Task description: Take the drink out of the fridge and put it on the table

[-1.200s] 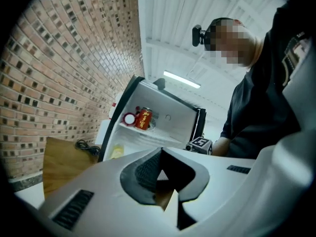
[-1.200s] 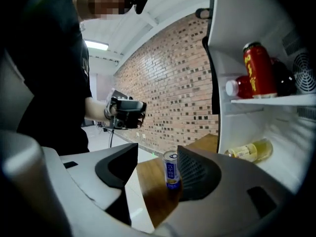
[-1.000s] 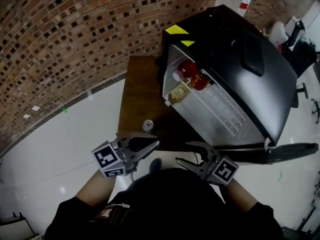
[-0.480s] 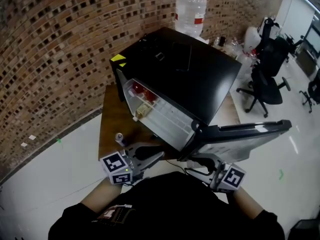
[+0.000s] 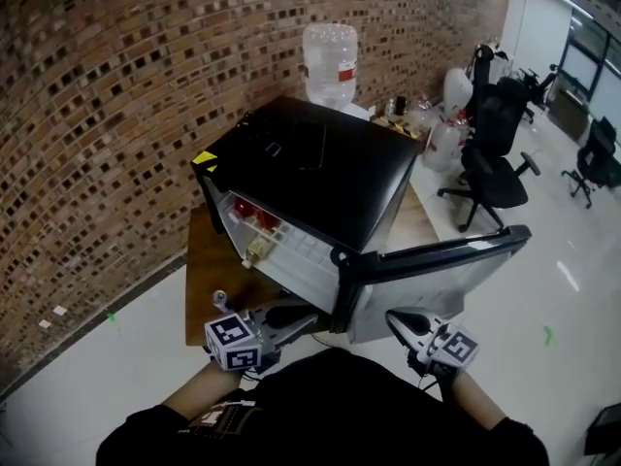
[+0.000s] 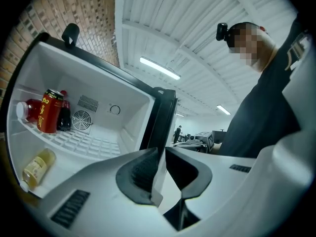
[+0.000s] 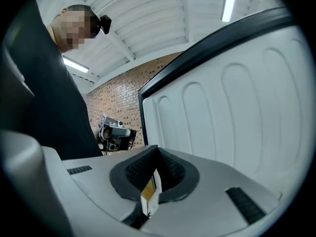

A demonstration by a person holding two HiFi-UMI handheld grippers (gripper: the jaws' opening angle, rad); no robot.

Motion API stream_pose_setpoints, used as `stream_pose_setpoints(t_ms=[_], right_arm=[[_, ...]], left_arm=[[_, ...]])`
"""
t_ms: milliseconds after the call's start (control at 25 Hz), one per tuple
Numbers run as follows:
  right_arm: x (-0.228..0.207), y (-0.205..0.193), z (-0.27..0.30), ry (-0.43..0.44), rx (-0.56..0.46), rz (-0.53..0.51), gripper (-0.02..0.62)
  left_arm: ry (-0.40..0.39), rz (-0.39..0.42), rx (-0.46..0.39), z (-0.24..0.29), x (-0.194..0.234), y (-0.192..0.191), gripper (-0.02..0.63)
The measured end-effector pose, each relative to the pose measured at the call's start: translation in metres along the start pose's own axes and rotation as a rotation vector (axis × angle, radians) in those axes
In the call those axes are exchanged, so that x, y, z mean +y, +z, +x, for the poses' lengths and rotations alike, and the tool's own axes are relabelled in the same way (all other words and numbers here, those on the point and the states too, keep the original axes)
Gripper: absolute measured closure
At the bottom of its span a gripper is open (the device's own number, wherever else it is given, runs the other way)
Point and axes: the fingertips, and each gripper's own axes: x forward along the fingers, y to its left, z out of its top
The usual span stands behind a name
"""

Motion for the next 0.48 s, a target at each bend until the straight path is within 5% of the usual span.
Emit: stream_pose_setpoints(t_ms=[480], right_arm=[[0.017, -0.007, 0.005, 0.015, 0.036, -0.040, 0.591]], left_arm=[[0.005, 0.016, -0.013, -0.011, 0.002, 0.002, 0.558]])
